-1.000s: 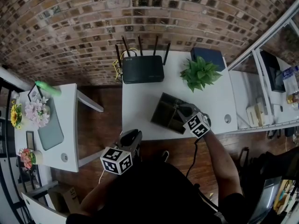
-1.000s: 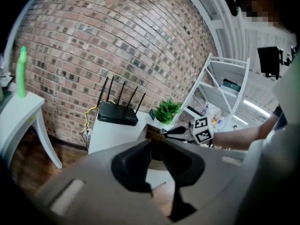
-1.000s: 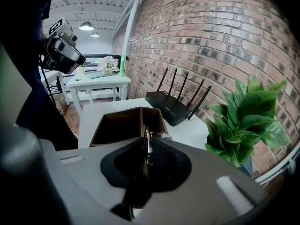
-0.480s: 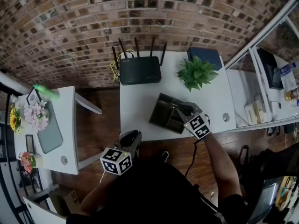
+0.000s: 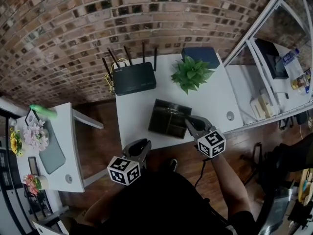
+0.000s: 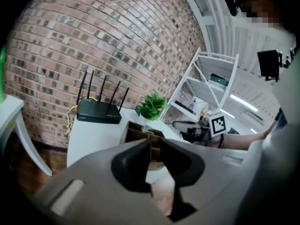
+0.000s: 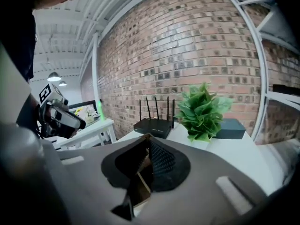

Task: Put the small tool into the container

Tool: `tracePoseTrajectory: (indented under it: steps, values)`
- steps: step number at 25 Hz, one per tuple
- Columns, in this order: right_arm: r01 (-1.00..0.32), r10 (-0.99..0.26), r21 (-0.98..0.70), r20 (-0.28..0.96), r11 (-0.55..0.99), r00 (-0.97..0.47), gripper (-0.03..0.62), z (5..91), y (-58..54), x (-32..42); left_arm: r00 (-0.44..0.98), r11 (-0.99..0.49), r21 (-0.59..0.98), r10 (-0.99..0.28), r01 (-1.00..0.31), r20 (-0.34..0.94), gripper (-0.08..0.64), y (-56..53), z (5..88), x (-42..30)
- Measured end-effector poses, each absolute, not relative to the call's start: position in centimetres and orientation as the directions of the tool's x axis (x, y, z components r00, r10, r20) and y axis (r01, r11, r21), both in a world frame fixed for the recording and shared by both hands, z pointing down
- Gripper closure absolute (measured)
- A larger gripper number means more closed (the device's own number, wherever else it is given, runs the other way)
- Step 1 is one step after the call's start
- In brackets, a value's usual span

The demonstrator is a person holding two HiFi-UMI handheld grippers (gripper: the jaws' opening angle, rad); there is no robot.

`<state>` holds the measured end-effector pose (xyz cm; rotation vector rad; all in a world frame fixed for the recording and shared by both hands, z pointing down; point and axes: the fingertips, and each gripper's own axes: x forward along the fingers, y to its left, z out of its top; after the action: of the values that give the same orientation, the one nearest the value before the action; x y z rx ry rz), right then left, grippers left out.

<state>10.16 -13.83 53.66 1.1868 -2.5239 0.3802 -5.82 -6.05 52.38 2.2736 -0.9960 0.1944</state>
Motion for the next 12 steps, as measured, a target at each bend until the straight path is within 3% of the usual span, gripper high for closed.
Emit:
tracePoseTrajectory:
  steps: [6, 12]
  values:
    - [-0.833, -0.776, -0.160, 0.307, 0.529, -0.552, 0.568, 50.5, -10.6, 12.3, 0.750, -0.576, 0.485, -0.557, -0.659, 0.357, 0.500, -6.2, 51.6, -2.7]
    - [-0.900, -0.887, -0.318, 0.255, 0.300, -0.386, 0.578, 49.3, -6.7, 16.0, 0.786, -0.624, 0.479, -0.513, -0.617, 0.344, 0.500, -6.4, 51.0, -0.3]
